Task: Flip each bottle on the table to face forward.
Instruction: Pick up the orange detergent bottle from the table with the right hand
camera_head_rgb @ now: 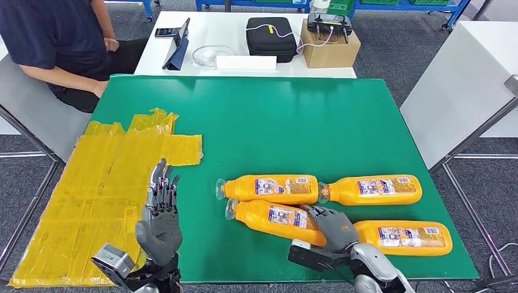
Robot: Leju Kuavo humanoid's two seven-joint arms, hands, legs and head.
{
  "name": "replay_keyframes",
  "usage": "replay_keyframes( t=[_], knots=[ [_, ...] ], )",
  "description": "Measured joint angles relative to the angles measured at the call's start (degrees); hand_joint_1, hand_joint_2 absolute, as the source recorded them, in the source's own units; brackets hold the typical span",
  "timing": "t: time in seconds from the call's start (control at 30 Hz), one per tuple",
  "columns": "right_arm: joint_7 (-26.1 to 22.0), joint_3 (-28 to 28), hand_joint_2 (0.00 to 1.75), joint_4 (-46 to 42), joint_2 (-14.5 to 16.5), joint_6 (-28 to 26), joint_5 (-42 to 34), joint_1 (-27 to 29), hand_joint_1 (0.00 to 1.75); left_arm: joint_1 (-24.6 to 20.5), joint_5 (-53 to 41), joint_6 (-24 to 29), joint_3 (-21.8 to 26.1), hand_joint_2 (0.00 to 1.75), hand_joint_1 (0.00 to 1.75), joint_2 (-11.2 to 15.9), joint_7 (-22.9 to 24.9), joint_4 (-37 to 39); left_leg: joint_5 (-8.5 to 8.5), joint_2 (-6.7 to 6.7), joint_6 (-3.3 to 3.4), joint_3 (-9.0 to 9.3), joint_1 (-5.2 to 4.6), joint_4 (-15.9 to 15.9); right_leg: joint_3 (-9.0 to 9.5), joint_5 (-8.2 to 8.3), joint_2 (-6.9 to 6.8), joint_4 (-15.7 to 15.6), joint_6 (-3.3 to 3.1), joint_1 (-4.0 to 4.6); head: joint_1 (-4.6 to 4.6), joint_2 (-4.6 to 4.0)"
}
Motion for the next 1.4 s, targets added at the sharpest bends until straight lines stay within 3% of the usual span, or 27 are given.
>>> replay_keyframes(
  t=[0.13,0.2,0.3,0.43,0.57,0.67,0.83,1.07,1.4],
  knots=[
    [-0.6,-0.04,1.75,-0.56,0.26,-2.58,-1.19,0.85,1.75,0.34,0.44,-0.17,1.38,1.75,0.0,-0.77,-0.01,-0.17,0.0,0.0,0.0,-0.02,0.01,0.0,0.0,0.0,0.0,0.0,0.0,0.01,-0.01,0.0],
    [-2.34,-0.49,1.75,-1.29,1.61,-8.27,-2.11,2.09,1.75,0.75,1.17,-0.1,2.49,1.75,0.0,-1.33,-0.01,-0.37,0.0,-0.05,-0.01,-0.09,0.02,0.0,0.0,0.0,-0.01,0.02,0.0,0.02,0.01,0.0],
    [-6.37,-2.0,1.75,-5.03,6.15,-19.68,-5.44,5.47,1.75,1.77,3.31,-0.94,4.41,1.75,0.0,-1.99,-0.01,-0.39,0.02,0.01,-0.02,-0.29,0.04,0.0,-0.23,0.0,0.04,0.11,-0.01,0.03,0.0,0.0],
    [-11.44,-3.78,1.75,-12.19,11.22,-24.61,-11.76,8.16,1.75,2.46,7.24,-7.46,5.97,1.75,0.0,-2.47,0.0,0.69,0.03,0.08,-0.05,-0.36,0.04,-0.01,-0.45,-0.01,0.11,0.16,-0.02,0.03,-0.03,0.0],
    [-17.29,-6.0,1.75,-15.89,14.41,-24.83,-15.21,9.16,1.75,2.28,11.19,-20.02,6.52,1.75,0.0,-2.64,0.5,4.58,0.04,0.14,-0.05,-0.44,0.03,-0.02,-0.5,-0.01,0.13,0.17,-0.03,0.01,0.0,0.0],
    [-18.99,-6.92,1.75,-16.94,16.24,-24.69,-15.91,9.18,1.75,1.89,12.47,-24.71,6.56,1.75,0.0,-2.66,0.84,7.3,0.04,0.17,-0.05,-0.44,0.01,-0.02,-0.54,0.01,0.15,0.17,-0.04,-0.01,0.0,0.0],
    [-19.52,-7.77,1.75,-17.58,17.91,-24.01,-16.09,9.13,1.75,1.49,13.49,-26.82,6.58,1.75,0.0,-2.66,1.3,9.78,0.04,0.16,-0.05,-0.46,0.01,-0.02,-0.53,0.01,0.15,0.17,-0.03,0.0,-0.01,0.0],
    [-17.79,-6.73,1.75,-15.44,19.84,-17.49,-12.19,6.75,1.75,0.9,15.02,-32.68,4.09,1.75,0.0,-2.38,0.79,11.01,0.05,0.16,-0.06,-0.48,0.03,-0.02,-0.55,0.01,0.15,0.18,-0.03,0.02,-0.01,0.0],
    [-12.12,5.36,1.75,-6.53,22.82,-15.5,-2.9,5.87,1.75,0.61,16.4,-31.25,2.06,1.75,0.0,-1.61,0.21,10.74,0.05,0.16,-0.06,-0.56,0.06,-0.03,-0.63,0.0,0.15,0.2,-0.04,0.02,-0.01,0.0]
  ],
)
